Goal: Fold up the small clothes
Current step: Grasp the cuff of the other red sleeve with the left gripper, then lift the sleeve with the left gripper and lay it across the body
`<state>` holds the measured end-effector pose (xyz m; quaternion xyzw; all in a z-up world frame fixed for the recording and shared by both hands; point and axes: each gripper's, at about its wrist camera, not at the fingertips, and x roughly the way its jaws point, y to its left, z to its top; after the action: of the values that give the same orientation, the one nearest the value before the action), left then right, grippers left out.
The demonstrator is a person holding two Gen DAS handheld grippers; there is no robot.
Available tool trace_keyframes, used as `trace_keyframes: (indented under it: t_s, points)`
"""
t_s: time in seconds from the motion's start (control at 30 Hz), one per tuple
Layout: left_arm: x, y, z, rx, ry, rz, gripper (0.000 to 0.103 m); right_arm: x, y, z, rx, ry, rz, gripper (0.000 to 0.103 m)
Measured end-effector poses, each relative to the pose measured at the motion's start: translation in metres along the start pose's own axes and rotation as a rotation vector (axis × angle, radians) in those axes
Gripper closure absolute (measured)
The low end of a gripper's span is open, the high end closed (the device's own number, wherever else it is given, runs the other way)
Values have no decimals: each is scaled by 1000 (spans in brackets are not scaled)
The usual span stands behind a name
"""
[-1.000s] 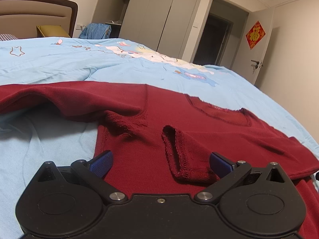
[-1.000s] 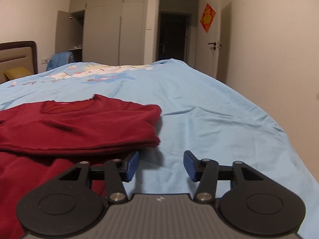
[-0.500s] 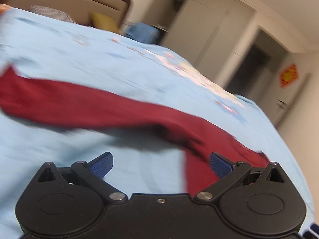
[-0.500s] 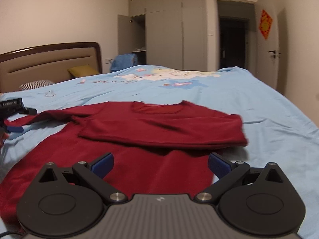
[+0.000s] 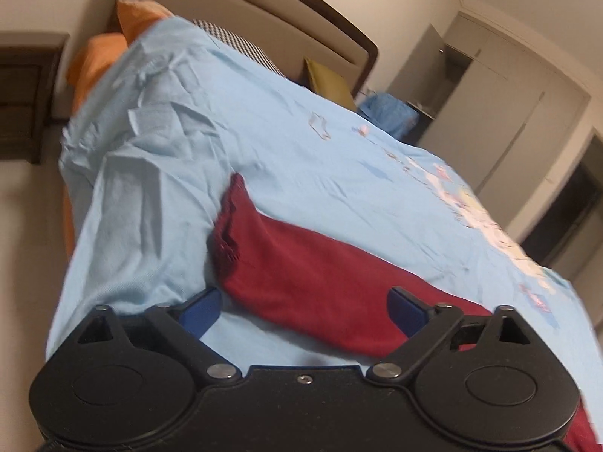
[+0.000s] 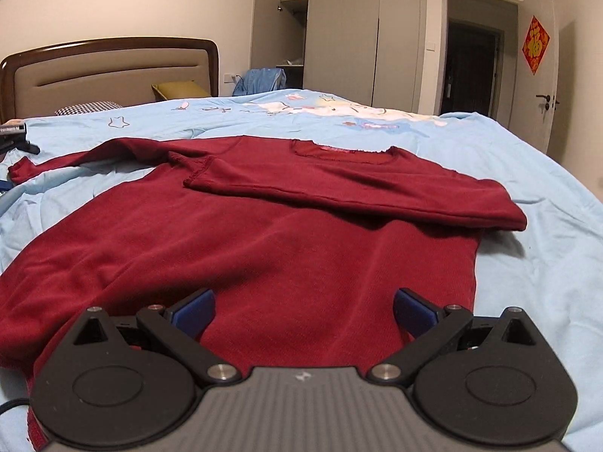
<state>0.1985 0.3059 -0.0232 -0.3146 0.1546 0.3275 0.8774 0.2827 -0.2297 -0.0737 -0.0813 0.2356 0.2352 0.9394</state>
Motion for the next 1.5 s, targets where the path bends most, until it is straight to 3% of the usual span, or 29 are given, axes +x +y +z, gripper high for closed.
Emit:
trace_keyframes:
  t_s: [0.03,0.2,0.3,0.4,0.7,0.9,1.07,1.27,1.5]
  points:
    - [0,-1,-1,15,-13,24,18,0,-1,0,9,1,1,0]
    - [6,0,-4,53,-76,109,76,1,-5,-5,46,1,-3,0]
    - [8,13,2,-4,-86,122,97,0,-3,-7,40,-4,-12,0]
    - [3,16,5,-16,-106,100,98,2,-2,-7,38,-3,-14,0]
    - [-13,-24,36,121,-200,-4,99,2,-5,-10,60,-8,-4,0]
    - [-39,-100,57,267,-320,-180,99,3,-7,-13,80,-16,7,0]
    - [-68,-178,53,356,-381,-382,99,4,-11,-16,100,-24,24,0]
    - [-92,-261,14,462,-363,-595,99,5,-13,-19,121,-43,40,0]
    - [-81,-318,-58,454,-188,-769,99,2,-17,-23,148,-68,60,0]
